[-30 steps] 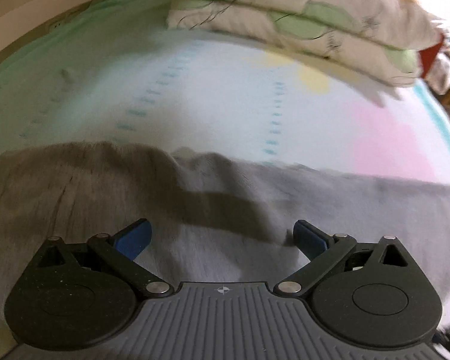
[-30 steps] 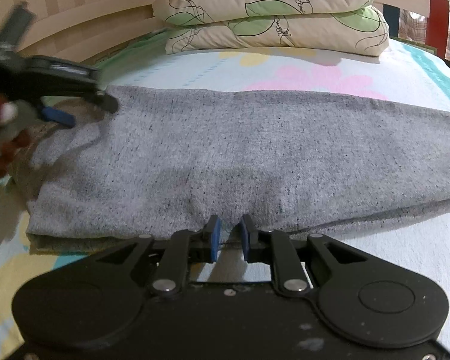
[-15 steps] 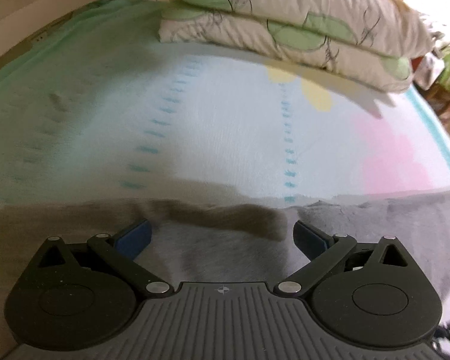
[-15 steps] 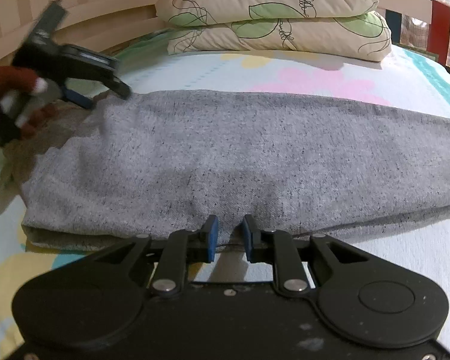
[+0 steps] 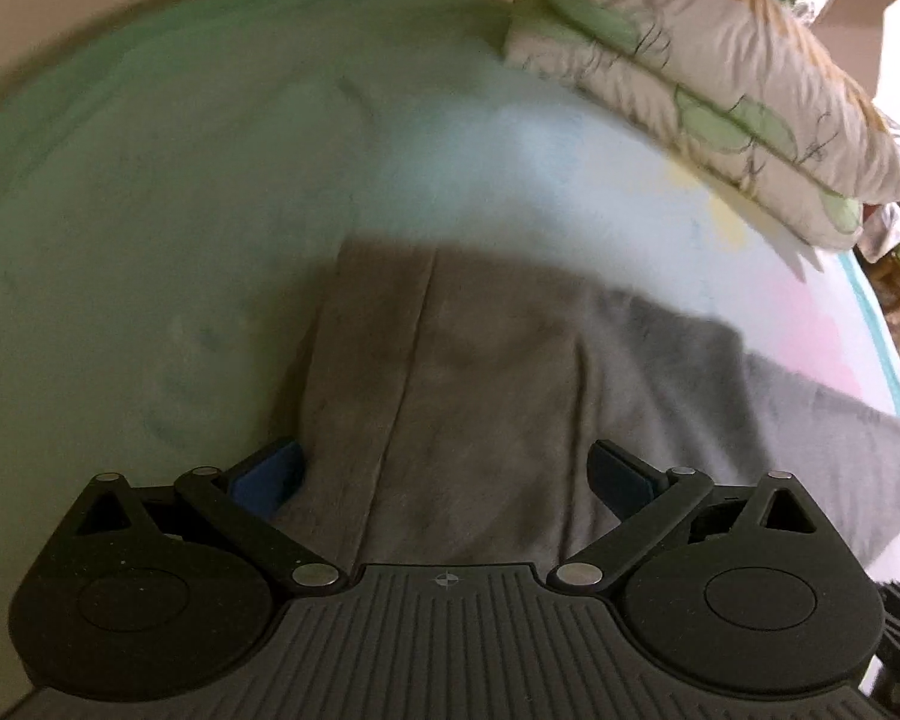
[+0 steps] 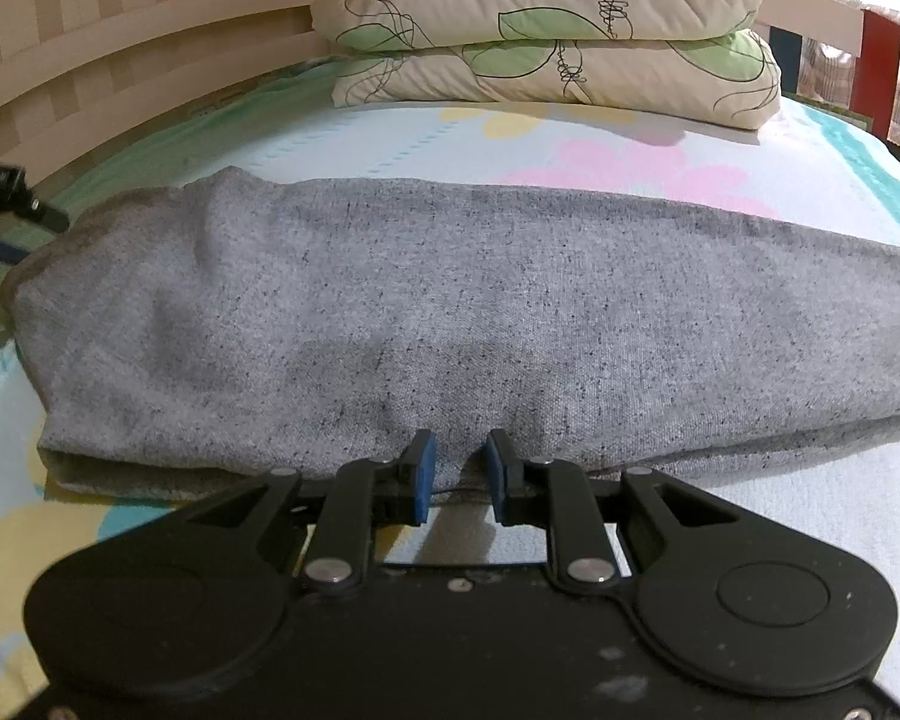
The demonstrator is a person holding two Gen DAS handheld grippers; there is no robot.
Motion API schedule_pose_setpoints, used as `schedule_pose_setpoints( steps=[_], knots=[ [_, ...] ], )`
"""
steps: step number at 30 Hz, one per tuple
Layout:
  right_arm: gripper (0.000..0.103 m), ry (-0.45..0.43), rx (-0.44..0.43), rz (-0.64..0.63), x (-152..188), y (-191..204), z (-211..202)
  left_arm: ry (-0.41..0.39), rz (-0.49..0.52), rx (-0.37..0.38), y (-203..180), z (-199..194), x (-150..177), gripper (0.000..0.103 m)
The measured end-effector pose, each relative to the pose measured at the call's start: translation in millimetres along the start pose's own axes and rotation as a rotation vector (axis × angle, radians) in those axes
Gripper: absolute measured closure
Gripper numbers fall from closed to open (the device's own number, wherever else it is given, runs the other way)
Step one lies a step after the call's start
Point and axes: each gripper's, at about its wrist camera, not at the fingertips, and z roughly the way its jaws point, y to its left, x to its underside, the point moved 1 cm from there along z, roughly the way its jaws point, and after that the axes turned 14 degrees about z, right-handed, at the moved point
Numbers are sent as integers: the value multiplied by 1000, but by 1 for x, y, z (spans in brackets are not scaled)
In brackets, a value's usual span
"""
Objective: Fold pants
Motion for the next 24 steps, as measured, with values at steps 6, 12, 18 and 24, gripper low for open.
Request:
schedule_pose_setpoints(
  steps=[6,12,18,24],
  knots=[
    [82,-2,2,1,0,1,0,-8,17,-30,-7,13,6,0],
    [81,-1,12,13,-3,3,-3,11,-31,-150,-14,17,2,14],
    [75,-73,33,12,-34,16,-1,-21,-6,-211,-22,20,9,13],
    [70,-31,34,-33,-66,38,51,-35,-12,-169,-13,15,14,13]
  ],
)
